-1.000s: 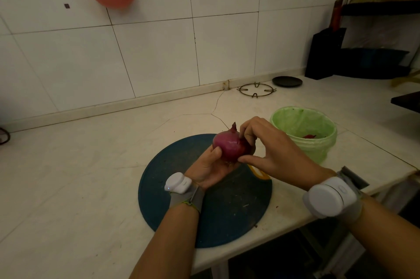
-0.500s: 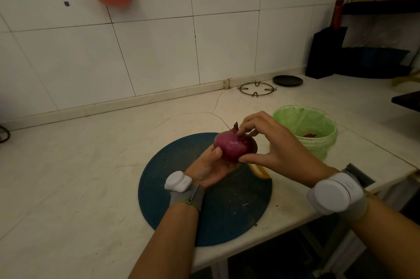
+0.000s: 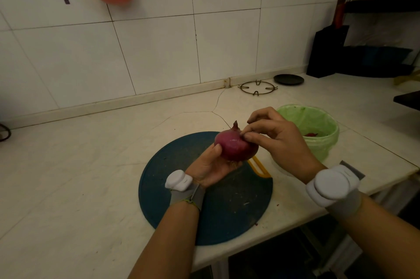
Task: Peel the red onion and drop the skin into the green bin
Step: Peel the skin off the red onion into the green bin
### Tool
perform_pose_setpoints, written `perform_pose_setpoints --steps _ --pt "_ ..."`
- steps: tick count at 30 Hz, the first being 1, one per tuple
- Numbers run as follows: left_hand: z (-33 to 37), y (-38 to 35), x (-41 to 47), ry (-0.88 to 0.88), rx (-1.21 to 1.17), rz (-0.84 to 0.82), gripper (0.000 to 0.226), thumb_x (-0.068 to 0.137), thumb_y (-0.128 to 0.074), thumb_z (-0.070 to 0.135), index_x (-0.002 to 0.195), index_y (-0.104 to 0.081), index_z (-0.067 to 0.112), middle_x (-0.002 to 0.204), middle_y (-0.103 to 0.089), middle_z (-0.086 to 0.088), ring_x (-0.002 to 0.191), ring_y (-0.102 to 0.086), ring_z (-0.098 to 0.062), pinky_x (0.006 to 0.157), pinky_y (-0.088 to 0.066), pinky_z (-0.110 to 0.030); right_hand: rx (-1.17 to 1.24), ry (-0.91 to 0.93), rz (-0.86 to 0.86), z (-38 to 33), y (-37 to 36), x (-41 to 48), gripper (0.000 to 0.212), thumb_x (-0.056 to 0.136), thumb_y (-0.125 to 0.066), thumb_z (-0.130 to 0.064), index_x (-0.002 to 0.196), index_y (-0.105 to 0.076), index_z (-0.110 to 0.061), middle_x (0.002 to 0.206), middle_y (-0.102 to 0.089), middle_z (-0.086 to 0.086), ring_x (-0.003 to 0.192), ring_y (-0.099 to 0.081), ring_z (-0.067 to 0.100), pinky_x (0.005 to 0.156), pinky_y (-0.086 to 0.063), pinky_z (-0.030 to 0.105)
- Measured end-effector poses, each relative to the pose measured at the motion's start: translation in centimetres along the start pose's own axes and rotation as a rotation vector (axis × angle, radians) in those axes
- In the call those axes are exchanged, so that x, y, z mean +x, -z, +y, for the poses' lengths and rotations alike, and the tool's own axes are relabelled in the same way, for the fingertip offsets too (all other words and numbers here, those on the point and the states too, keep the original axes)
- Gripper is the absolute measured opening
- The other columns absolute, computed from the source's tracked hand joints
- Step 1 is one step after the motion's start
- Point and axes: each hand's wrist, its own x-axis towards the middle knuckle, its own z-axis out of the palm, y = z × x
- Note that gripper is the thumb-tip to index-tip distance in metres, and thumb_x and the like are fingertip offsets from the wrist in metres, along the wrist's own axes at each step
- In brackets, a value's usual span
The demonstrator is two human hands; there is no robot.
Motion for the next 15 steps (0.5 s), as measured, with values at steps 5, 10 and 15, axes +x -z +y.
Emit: perform_pose_setpoints --steps 5,10,15 --pt "0.02 -0.17 -0.05 0.008 0.019 -0.003 0.099 0.034 -0.096 0.037 0.12 -0.05 0.018 0.117 -0.054 -0.016 0.105 -0.056 -0.033 0.08 -0.055 -0.034 -0.058 0.016 -0.026 -0.23 -0.06 -0.11 0.018 0.084 -0.062 -0.006 0.082 -0.066 -0.024 0.099 -0.048 -0.004 0.094 -0.049 -0.005 0.079 -0.039 0.005" --pt "-0.03 -0.21 -0.03 -0.003 0.014 0.011 0.097 0.035 -0.096 0.036 0.119 -0.052 0.018 0.117 -0.055 -0.016 0.105 -0.058 -0.033 0.086 -0.053 -0.036 -0.113 0.015 -0.062 0.14 0.26 -0.3 0.016 0.087 -0.059 -0.015 0.081 -0.064 -0.029 0.099 -0.048 -0.008 0.095 -0.048 -0.003 0.081 -0.038 0.006" --pt "-0.01 -0.21 0.01 -0.015 -0.088 0.054 0.095 0.03 -0.097 0.03 0.115 -0.057 0.017 0.108 -0.063 -0.019 0.093 -0.068 -0.035 0.071 -0.059 -0.036 -0.102 0.005 -0.092 0.33 0.42 -0.42 0.009 0.084 -0.056 -0.024 0.084 -0.065 -0.026 0.099 -0.048 -0.008 0.096 -0.049 -0.001 0.081 -0.038 0.007"
